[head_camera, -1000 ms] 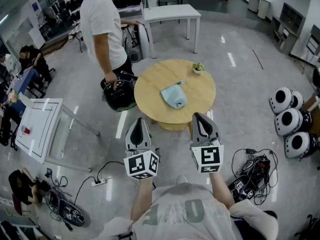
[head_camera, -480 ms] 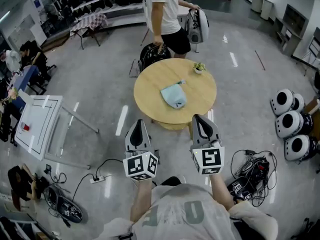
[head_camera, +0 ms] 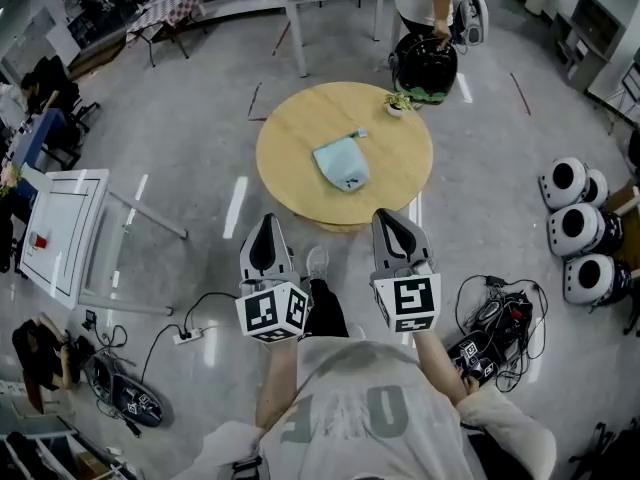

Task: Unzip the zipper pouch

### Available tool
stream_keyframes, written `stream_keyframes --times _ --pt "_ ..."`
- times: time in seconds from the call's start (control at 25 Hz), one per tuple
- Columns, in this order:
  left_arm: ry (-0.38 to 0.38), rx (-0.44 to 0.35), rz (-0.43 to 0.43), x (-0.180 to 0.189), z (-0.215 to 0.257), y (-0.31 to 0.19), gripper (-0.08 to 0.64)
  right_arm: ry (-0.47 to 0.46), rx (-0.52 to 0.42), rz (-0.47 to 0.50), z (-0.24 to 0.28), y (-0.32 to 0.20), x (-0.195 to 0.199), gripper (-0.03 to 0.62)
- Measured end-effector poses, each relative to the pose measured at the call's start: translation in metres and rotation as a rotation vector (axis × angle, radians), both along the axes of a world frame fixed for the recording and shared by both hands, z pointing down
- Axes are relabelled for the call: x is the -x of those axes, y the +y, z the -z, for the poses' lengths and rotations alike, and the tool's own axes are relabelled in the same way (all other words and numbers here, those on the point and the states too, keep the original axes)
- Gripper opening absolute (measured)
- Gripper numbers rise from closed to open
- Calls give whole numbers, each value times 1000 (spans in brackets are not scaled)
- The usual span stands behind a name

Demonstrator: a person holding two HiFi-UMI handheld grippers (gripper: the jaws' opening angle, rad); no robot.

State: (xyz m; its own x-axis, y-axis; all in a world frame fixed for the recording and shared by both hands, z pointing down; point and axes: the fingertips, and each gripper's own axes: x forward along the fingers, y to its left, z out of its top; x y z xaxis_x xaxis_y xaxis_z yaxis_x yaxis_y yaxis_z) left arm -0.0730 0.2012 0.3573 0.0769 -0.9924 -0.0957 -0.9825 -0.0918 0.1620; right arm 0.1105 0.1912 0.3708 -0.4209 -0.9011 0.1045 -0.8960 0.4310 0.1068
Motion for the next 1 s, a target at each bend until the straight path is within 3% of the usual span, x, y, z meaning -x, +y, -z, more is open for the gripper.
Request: stream_keyframes --times 0.32,1.0 --pt "-6 -32 -31 8 4 -97 28 30 12 -26 -3 -94 16 29" --pt "-51 -38 -128 99 22 -369 28 96 42 -166 10 -344 103 30"
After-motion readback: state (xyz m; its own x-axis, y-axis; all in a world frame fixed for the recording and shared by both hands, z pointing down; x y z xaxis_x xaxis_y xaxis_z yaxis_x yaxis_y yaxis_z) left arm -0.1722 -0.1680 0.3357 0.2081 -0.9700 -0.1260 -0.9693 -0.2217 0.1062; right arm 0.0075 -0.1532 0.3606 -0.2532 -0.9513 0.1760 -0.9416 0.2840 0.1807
